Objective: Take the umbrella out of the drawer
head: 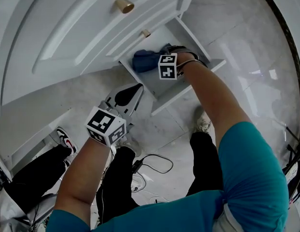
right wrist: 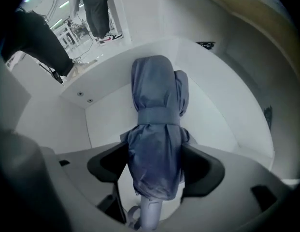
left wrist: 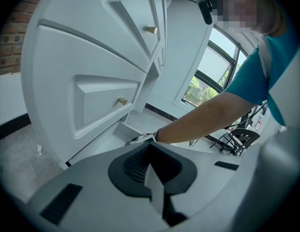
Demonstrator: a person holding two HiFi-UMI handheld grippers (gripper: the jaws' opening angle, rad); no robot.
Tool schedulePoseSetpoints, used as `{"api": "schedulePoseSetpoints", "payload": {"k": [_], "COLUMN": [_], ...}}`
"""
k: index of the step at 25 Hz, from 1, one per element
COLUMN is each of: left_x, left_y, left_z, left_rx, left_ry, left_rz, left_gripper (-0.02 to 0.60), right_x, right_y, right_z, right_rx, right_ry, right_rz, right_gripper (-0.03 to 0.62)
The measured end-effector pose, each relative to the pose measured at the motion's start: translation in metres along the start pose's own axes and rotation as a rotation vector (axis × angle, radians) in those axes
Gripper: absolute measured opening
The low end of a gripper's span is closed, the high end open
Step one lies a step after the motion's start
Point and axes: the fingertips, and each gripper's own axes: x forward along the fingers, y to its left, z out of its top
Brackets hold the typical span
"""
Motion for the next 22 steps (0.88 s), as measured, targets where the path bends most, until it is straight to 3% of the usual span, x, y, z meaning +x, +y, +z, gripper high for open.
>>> {"api": "schedulePoseSetpoints", "payload": {"k": [4, 8, 12, 16, 22], "left_x": [-0.001, -0.001, -0.010, -0.019, -0.042], "left_y": [0.005, 0.005, -0.004, -0.014, -0.036], "left_z": [-0.005, -0.007, -0.004, 0.001, 0.033], "left_rx": [-0.003, -0.009, -0.018, -0.033, -0.043], "left_ry": [0.000, -0.004, -0.022, -0.036, -0.075], "left_rz": [0.002, 0.000, -0.005, -0.008, -0.004], "left_gripper": [0.009, 0.009, 0.009, 0.009, 0.009], "right_x": [0.018, 0.017, 0.009, -0.010, -0.074], "right_y": [-0.007, -0.011, -0.009, -0.006, -0.002], "right_z": [0.001, 0.002, 0.001, -0.003, -0.005], "right_rx": [0.011, 0.056, 0.013, -0.059, -0.064], "right_ry": [0.040, 0.039, 0.034, 0.058, 0.063], "right_rz": [-0.077, -0.075, -0.089, -0.117, -0.139], "right_gripper": [0.301, 0.257, 0.239, 0.238, 0.238]}}
